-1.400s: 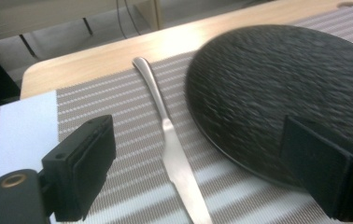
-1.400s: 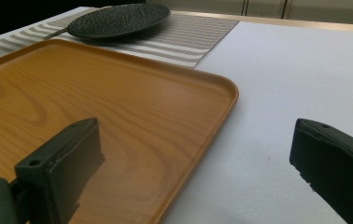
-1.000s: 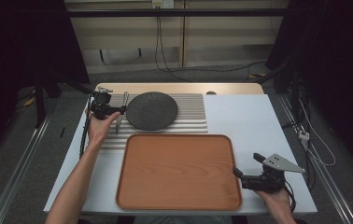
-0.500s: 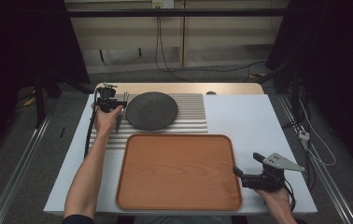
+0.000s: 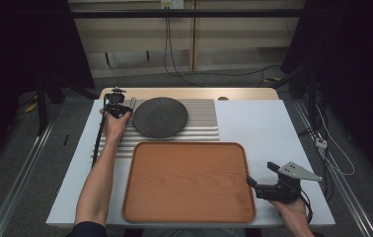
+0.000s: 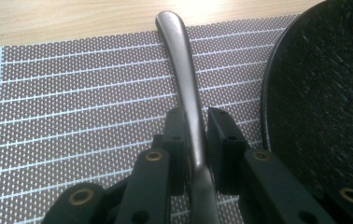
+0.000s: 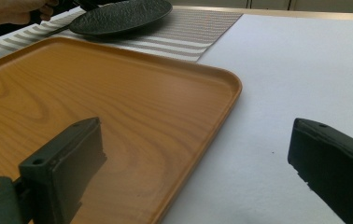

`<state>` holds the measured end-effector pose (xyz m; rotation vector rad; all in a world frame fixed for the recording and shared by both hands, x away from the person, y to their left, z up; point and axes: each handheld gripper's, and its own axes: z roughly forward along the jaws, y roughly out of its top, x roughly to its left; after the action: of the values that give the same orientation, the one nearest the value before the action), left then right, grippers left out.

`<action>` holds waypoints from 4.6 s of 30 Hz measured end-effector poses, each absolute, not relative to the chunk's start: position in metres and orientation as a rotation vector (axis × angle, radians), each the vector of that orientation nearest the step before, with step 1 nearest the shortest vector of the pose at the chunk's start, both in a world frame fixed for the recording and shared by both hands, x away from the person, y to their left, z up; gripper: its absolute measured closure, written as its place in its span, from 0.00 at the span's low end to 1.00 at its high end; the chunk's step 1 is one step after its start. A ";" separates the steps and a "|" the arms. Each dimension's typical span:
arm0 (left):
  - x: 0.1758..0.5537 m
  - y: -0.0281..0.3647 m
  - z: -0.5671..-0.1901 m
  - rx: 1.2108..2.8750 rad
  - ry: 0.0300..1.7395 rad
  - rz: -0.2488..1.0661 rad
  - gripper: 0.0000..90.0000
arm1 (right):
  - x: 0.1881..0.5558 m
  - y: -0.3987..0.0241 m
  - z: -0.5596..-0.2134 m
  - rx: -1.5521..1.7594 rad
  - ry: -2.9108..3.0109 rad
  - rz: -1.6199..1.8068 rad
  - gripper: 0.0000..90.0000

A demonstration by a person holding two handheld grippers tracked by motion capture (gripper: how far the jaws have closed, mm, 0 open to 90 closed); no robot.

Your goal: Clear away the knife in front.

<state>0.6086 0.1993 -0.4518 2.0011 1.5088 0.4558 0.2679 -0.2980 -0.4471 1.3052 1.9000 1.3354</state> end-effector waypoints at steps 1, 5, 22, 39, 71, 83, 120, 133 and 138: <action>0.609 0.200 -0.451 2.001 1.515 0.437 0.87 | 0.268 -0.298 -0.447 1.303 1.902 1.334 0.04; 0.608 0.201 -0.450 2.025 1.498 0.444 0.88 | 0.267 -0.297 -0.447 1.303 1.904 1.330 0.04; 0.574 0.217 -0.446 2.094 1.422 0.329 0.88 | 0.270 -0.296 -0.448 1.295 1.917 1.317 0.04; 0.537 0.227 -0.444 2.138 1.360 0.306 0.88 | 0.272 -0.294 -0.448 1.295 1.920 1.316 0.04; 0.523 0.227 -0.441 2.229 1.331 0.348 0.88 | 0.274 -0.294 -0.448 1.298 1.919 1.302 0.04; 0.525 0.224 -0.439 2.236 1.380 0.346 0.88 | 0.275 -0.292 -0.448 1.288 1.931 1.304 0.04; 0.513 0.235 -0.426 2.223 1.388 0.373 0.89 | 0.275 -0.292 -0.448 1.294 1.932 1.308 0.04; 0.499 0.230 -0.405 2.198 1.311 0.413 0.89 | 0.275 -0.291 -0.448 1.291 1.933 1.300 0.04; 0.492 0.223 -0.398 2.195 1.281 0.416 0.89 | 0.274 -0.291 -0.447 1.289 1.931 1.298 0.04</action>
<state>0.4921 0.2234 -0.3979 2.1954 1.2810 0.4159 0.2739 -0.2914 -0.4474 1.2886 1.9305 1.2976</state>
